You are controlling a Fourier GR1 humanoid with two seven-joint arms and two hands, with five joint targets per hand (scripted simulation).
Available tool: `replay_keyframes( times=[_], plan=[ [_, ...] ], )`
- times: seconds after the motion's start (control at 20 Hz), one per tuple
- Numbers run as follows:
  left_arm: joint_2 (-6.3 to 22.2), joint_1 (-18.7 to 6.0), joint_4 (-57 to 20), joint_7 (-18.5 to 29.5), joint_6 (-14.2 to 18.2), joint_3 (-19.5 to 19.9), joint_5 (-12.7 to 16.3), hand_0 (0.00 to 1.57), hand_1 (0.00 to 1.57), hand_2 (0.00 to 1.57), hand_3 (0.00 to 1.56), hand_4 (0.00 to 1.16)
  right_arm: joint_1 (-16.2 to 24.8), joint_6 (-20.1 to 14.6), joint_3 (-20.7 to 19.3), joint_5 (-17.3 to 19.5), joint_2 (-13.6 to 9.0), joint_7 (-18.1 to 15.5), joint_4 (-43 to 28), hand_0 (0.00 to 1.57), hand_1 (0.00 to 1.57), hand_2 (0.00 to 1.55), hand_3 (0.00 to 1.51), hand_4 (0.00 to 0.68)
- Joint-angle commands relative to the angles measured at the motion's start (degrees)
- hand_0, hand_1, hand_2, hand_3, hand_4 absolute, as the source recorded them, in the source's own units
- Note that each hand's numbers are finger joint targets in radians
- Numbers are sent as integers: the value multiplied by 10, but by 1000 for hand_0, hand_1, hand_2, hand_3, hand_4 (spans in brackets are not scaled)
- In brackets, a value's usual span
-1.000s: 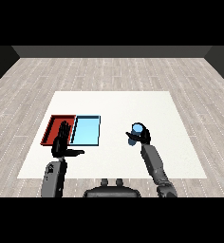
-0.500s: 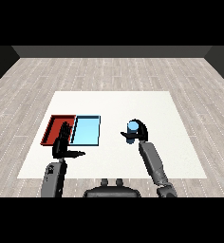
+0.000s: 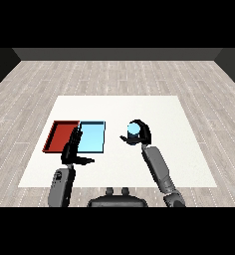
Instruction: Pick the blue can and put it in the blue box
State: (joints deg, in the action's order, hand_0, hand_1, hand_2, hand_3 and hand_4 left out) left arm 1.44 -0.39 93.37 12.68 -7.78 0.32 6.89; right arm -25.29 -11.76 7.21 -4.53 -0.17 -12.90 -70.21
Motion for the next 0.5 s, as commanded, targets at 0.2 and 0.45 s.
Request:
replay_keyframes(
  times=[0.2, 0.45],
  plan=[
    [-14, -17, 9, -50, 5, -22, 20, 0, 0, 0, 0, 0, -3, -3, 18, -2, 2, 23, -39, 1493, 1493, 1468, 1443, 631],
    [-14, -39, -56, -33, 26, -83, 54, 0, 0, 0, 0, 0, -21, -6, 11, 1, 1, 24, -25, 1493, 1493, 1468, 1443, 631]
  ],
)
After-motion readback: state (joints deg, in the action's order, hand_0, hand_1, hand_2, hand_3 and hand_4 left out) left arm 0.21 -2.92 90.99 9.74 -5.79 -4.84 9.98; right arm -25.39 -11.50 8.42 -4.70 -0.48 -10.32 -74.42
